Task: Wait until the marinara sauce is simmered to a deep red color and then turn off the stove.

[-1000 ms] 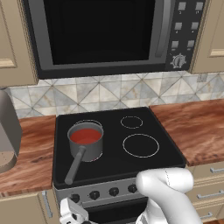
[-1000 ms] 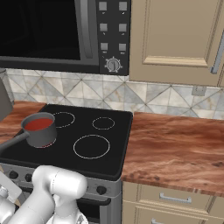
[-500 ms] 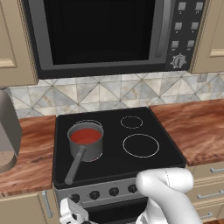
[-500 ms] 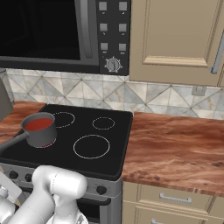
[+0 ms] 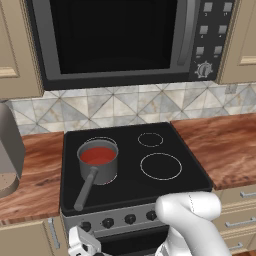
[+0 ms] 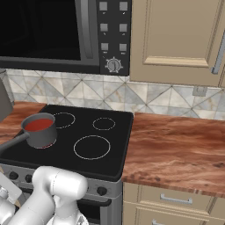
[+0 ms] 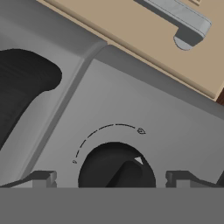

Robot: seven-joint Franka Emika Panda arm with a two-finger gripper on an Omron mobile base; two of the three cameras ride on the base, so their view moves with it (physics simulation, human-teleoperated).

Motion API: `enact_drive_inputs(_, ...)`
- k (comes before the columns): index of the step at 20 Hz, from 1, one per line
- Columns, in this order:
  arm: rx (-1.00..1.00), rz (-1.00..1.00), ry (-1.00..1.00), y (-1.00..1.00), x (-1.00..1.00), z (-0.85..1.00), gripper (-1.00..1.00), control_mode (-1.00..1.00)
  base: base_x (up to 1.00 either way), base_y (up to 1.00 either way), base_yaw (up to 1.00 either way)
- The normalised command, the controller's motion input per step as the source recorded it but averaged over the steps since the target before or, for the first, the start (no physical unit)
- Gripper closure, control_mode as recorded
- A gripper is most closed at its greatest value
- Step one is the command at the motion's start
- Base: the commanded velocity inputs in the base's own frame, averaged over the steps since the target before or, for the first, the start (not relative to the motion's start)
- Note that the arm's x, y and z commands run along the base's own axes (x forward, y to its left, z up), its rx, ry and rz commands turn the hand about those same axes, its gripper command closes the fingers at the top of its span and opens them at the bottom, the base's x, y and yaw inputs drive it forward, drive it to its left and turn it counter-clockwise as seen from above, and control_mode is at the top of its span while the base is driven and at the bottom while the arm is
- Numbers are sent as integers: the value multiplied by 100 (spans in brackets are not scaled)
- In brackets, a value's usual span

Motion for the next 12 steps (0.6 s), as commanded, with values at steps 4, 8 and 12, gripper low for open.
enact_drive_inputs(4, 0, 0, 0, 0, 0, 0, -100, -100, 0, 0, 0)
enact_drive_inputs(8, 0, 0, 0, 0, 0, 0, -100, -100, 0, 0, 0)
enact_drive_inputs(12, 0, 0, 0, 0, 0, 0, -100, -100, 0, 0, 0)
